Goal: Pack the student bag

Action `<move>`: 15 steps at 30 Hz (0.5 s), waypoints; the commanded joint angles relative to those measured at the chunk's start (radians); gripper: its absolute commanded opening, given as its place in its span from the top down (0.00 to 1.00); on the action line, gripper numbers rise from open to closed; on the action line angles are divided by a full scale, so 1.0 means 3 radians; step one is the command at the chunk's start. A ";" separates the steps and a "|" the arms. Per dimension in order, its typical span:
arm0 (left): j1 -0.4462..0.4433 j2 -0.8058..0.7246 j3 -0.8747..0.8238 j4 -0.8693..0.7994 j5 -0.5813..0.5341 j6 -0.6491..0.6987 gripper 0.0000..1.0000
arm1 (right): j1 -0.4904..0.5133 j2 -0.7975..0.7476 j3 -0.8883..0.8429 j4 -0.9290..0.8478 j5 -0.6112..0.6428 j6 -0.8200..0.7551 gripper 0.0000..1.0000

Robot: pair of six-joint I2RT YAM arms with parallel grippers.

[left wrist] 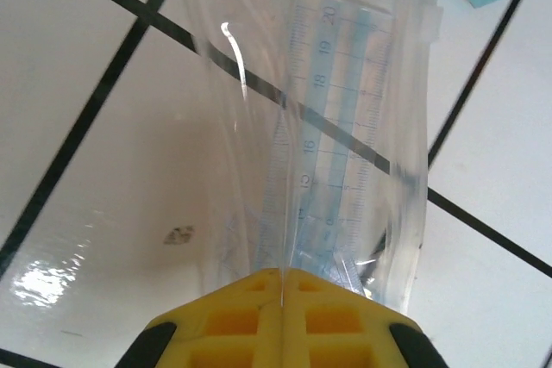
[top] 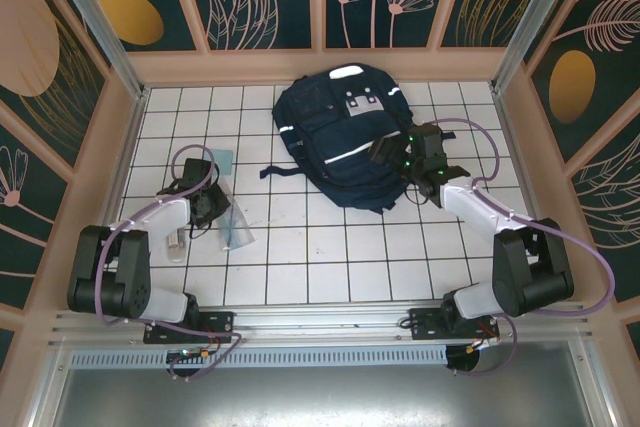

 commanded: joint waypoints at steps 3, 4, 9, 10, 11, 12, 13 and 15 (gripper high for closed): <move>-0.0027 -0.0139 0.0023 0.0073 0.0229 -0.0095 1.00 | 0.0071 0.0032 0.0102 0.0067 -0.0039 -0.0006 0.02; -0.0027 -0.0169 0.0037 0.0080 0.0259 -0.0127 1.00 | 0.0096 0.0024 0.0102 0.0082 -0.0073 -0.0024 0.02; -0.0023 -0.0348 0.0112 0.0344 0.0558 -0.0392 1.00 | 0.0248 0.0009 0.0163 0.0165 -0.0301 -0.0163 0.03; -0.0031 -0.0361 0.0137 0.0420 0.0644 -0.0441 1.00 | 0.0287 0.0004 0.0175 0.0200 -0.0366 -0.0190 0.03; -0.0032 -0.0369 0.0167 0.0472 0.0687 -0.0494 1.00 | 0.0325 0.0006 0.0184 0.0229 -0.0417 -0.0202 0.03; -0.0040 -0.0365 0.0197 0.0542 0.0743 -0.0541 1.00 | 0.0364 0.0004 0.0186 0.0295 -0.0502 -0.0215 0.04; -0.0051 -0.0361 0.0229 0.0614 0.0781 -0.0586 1.00 | 0.0413 0.0002 0.0180 0.0361 -0.0611 -0.0239 0.04; -0.0093 -0.0337 0.0287 0.0764 0.0798 -0.0656 1.00 | 0.0497 0.0028 0.0174 0.0510 -0.0821 -0.0255 0.04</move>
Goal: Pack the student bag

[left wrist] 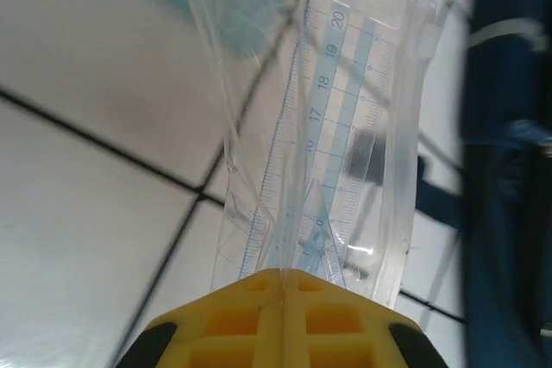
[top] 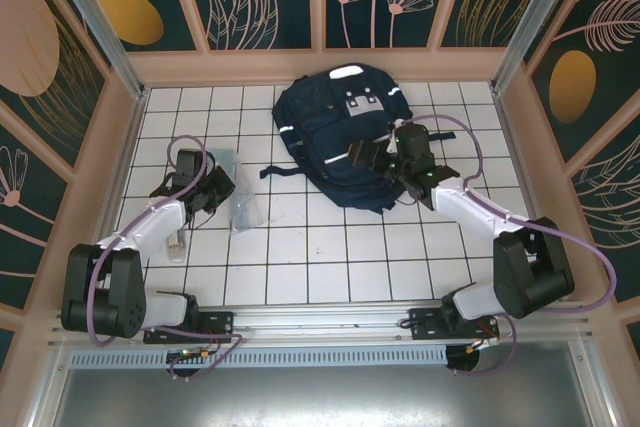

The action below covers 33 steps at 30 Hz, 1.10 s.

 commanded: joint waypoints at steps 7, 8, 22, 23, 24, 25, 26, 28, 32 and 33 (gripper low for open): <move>-0.0298 0.0137 0.0139 0.1225 0.0094 -0.0745 1.00 | 0.0469 0.0313 0.0102 0.0927 -0.0837 -0.0020 0.07; -0.0335 0.0166 0.0138 0.1328 0.0089 -0.0799 1.00 | 0.0518 0.0361 0.0111 0.1015 -0.0858 0.0007 0.08; -0.0763 0.0514 0.0293 0.1865 0.0086 -0.1160 1.00 | 0.0940 0.1330 0.0638 0.1488 -0.1194 0.0030 0.22; -0.0775 0.0529 0.0283 0.1900 0.0105 -0.1173 1.00 | 0.0943 0.1380 0.0684 0.1476 -0.1228 0.0035 0.26; -0.0787 0.0545 0.0275 0.1919 0.0116 -0.1196 1.00 | 0.0945 0.1425 0.0727 0.1473 -0.1266 0.0040 0.33; -0.0794 0.0557 0.0271 0.1938 0.0119 -0.1211 1.00 | 0.0950 0.1465 0.0762 0.1464 -0.1281 0.0046 0.41; -0.0798 0.0566 0.0266 0.1959 0.0123 -0.1216 1.00 | 0.0951 0.1490 0.0775 0.1458 -0.1294 0.0056 0.49; -0.0797 0.0578 0.0269 0.1963 0.0134 -0.1219 1.00 | 0.0946 0.1510 0.0786 0.1426 -0.1293 0.0049 0.65; -0.0802 0.0592 0.0295 0.1964 0.0145 -0.1206 0.92 | 0.0938 0.1498 0.0752 0.1377 -0.1295 0.0031 0.91; -0.0802 0.0602 0.0306 0.1967 0.0149 -0.1198 0.82 | 0.0933 0.1484 0.0746 0.1362 -0.1297 0.0023 1.00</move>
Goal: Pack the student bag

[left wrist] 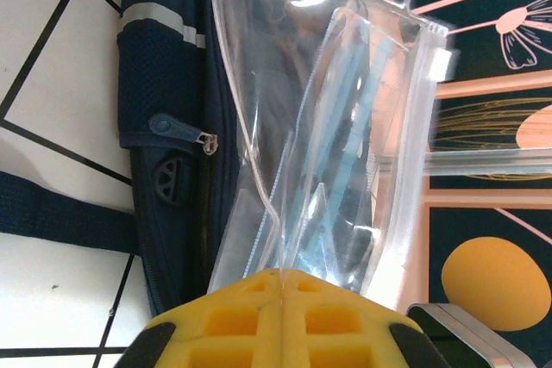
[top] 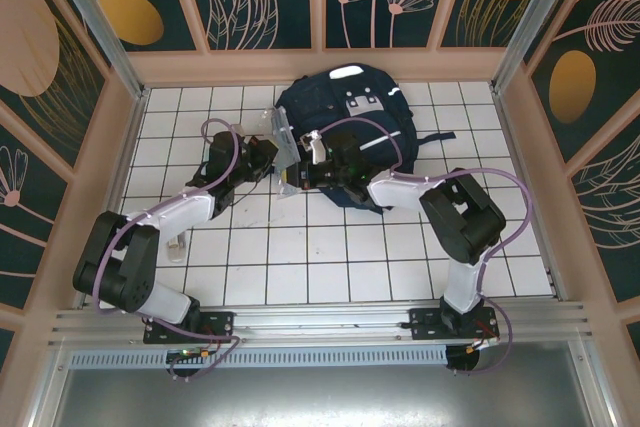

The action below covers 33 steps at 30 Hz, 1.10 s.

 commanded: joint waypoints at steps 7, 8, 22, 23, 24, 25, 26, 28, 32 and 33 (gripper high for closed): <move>-0.0016 0.0098 0.0361 -0.0197 -0.0034 0.0278 0.31 | -0.0141 -0.0277 -0.0056 -0.0106 -0.0096 -0.0098 1.00; -0.0020 0.0086 0.0425 -0.0311 -0.0118 0.0403 0.30 | -0.0202 -0.0359 -0.0091 -0.0156 -0.0072 -0.0099 1.00; -0.0907 0.1039 0.2007 -0.1529 -0.0715 0.2354 0.28 | -0.1527 -0.1475 -0.0478 -0.1562 0.0920 -0.0235 1.00; -0.0989 0.1187 0.2183 -0.1637 -0.0728 0.2517 0.28 | -0.1658 -0.1572 -0.0514 -0.1638 0.0976 -0.0259 1.00; -0.1061 0.1332 0.2363 -0.1756 -0.0707 0.2683 0.28 | -0.1749 -0.1655 -0.0554 -0.1677 0.1012 -0.0280 1.00; -0.1122 0.1435 0.2537 -0.1863 -0.0708 0.2795 0.29 | -0.1836 -0.1730 -0.0582 -0.1719 0.1051 -0.0297 1.00; -0.1189 0.1568 0.2697 -0.1961 -0.0682 0.2949 0.29 | -0.1940 -0.1824 -0.0621 -0.1757 0.1082 -0.0320 1.00; -0.1290 0.1770 0.2949 -0.2129 -0.0658 0.3211 0.30 | -0.2114 -0.1981 -0.0695 -0.1812 0.1112 -0.0364 1.00; -0.1473 0.2086 0.3305 -0.2389 -0.0859 0.3769 0.28 | -0.2439 -0.2244 -0.0821 -0.1935 0.1142 -0.0434 1.00; -0.1498 0.2160 0.3374 -0.2450 -0.0909 0.3885 0.27 | -0.2520 -0.2298 -0.0852 -0.1957 0.1141 -0.0441 1.00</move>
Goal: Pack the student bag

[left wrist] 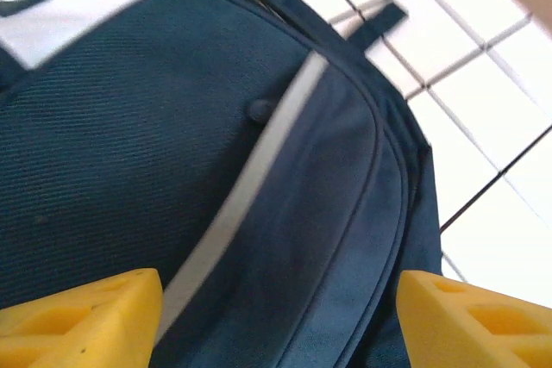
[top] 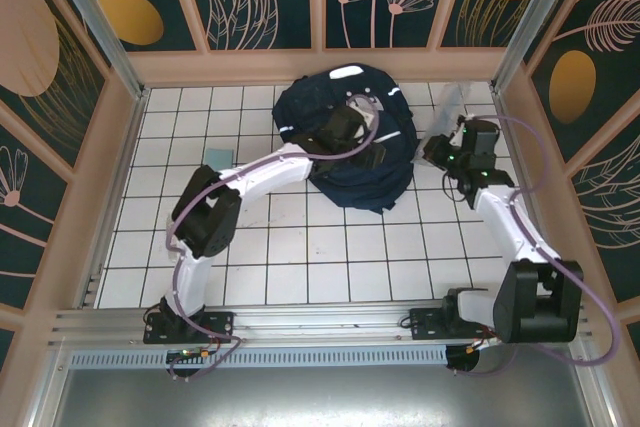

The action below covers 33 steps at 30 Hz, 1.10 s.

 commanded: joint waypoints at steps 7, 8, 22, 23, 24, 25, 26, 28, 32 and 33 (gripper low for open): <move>-0.0084 0.0572 0.0557 -0.0661 -0.0518 0.0984 0.23 | -0.0479 -0.0415 -0.0311 -0.0081 -0.0065 -0.0074 1.00; -0.0080 0.0627 0.0578 -0.0659 -0.0651 0.1012 0.23 | -0.0495 -0.0441 -0.0340 -0.0060 -0.0087 -0.0057 1.00; -0.0051 0.0639 0.0929 -0.0811 -0.0462 0.0775 1.00 | -0.0489 -0.0535 -0.0635 0.0419 -0.0606 0.0058 1.00; -0.0038 0.0546 0.0945 -0.0793 -0.0364 0.0716 1.00 | -0.0475 -0.0525 -0.0671 0.0476 -0.0644 0.0090 1.00; -0.0018 0.0457 0.0957 -0.0772 -0.0272 0.0649 1.00 | -0.0447 -0.0513 -0.0698 0.0543 -0.0675 0.0125 1.00; -0.0001 0.0374 0.0954 -0.0742 -0.0204 0.0589 1.00 | -0.0424 -0.0503 -0.0720 0.0598 -0.0701 0.0146 1.00; 0.0034 0.0292 0.0953 -0.0698 -0.0116 0.0517 1.00 | -0.0385 -0.0487 -0.0737 0.0647 -0.0717 0.0173 1.00; 0.0110 0.0163 0.0950 -0.0632 0.0046 0.0361 1.00 | -0.0308 -0.0453 -0.0754 0.0727 -0.0724 0.0205 1.00; 0.0330 0.0018 0.0915 -0.0480 0.0496 -0.0027 1.00 | -0.0104 -0.0380 -0.0778 0.0891 -0.0683 0.0297 1.00; 0.0374 -0.0003 0.0900 -0.0437 0.0601 -0.0100 1.00 | -0.0057 -0.0361 -0.0792 0.0947 -0.0678 0.0337 1.00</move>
